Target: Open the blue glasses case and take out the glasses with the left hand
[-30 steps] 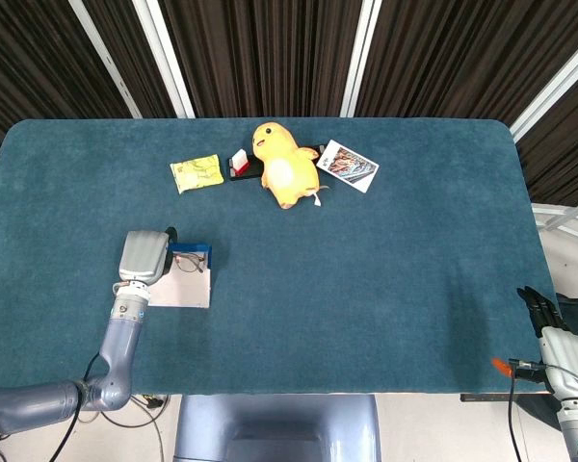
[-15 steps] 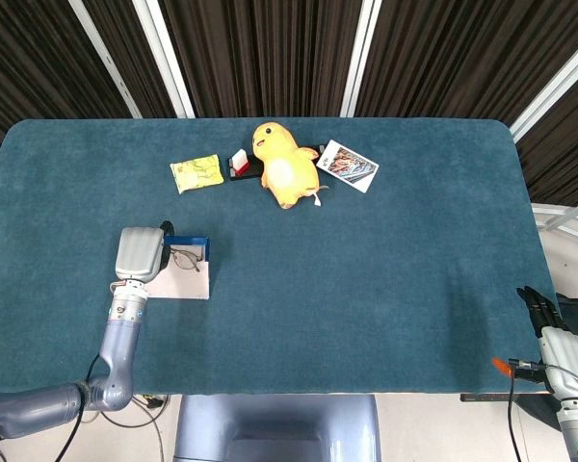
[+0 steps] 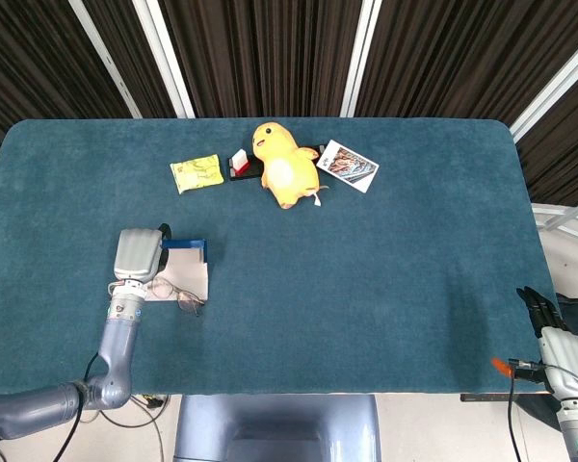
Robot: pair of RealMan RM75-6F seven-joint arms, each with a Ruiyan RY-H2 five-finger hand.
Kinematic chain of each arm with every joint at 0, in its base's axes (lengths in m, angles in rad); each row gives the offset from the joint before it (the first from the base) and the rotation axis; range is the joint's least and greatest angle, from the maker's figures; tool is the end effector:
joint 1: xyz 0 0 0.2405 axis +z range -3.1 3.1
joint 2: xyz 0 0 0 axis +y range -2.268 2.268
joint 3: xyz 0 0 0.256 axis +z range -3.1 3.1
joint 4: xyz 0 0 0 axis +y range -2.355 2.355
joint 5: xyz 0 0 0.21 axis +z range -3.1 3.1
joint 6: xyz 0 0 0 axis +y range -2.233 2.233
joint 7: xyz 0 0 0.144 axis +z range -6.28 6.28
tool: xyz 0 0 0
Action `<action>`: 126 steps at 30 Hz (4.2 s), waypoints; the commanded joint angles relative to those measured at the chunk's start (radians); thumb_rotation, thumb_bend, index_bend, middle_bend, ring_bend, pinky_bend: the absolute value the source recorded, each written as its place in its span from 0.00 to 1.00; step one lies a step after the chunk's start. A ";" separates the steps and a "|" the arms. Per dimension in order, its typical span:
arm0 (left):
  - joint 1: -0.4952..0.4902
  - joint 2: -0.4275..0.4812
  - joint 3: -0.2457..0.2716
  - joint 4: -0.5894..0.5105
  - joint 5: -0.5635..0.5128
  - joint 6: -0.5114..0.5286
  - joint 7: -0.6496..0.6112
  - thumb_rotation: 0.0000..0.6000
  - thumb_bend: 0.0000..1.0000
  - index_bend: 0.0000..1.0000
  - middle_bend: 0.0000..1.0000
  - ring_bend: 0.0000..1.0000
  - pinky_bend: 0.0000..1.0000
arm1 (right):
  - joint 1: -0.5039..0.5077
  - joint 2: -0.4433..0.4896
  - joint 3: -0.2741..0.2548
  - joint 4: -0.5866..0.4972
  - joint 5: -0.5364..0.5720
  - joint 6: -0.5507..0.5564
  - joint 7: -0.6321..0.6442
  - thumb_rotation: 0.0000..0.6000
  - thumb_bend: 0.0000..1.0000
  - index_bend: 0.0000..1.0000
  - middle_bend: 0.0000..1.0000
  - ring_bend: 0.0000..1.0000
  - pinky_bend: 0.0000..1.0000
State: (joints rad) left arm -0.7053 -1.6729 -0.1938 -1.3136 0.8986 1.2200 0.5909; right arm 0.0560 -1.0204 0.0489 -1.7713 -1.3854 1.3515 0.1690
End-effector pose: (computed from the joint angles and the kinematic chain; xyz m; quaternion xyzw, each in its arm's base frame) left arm -0.1937 0.3594 -0.0044 -0.6553 -0.3509 -0.3151 0.5901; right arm -0.3127 -0.1676 0.1626 0.5257 -0.5243 0.3882 0.5459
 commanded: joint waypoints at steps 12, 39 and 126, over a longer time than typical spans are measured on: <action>0.008 0.042 -0.048 -0.044 -0.055 -0.032 0.017 1.00 0.22 0.30 0.97 0.90 1.00 | 0.000 -0.001 0.000 -0.001 0.000 0.000 -0.002 1.00 0.17 0.00 0.00 0.00 0.20; 0.017 0.205 0.116 -0.319 -0.027 -0.195 0.075 1.00 0.34 0.49 1.00 0.93 1.00 | 0.000 0.001 -0.001 -0.001 0.000 0.000 -0.003 1.00 0.18 0.00 0.00 0.00 0.20; 0.309 0.519 0.357 -0.550 0.407 0.305 -0.242 1.00 0.16 0.00 0.00 0.00 0.10 | -0.012 -0.017 -0.005 0.029 -0.047 0.052 -0.051 1.00 0.17 0.00 0.00 0.00 0.20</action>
State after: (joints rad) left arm -0.4522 -1.1997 0.1167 -1.8586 1.2575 1.4739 0.4045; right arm 0.0456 -1.0358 0.0438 -1.7443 -1.4299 1.4015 0.1208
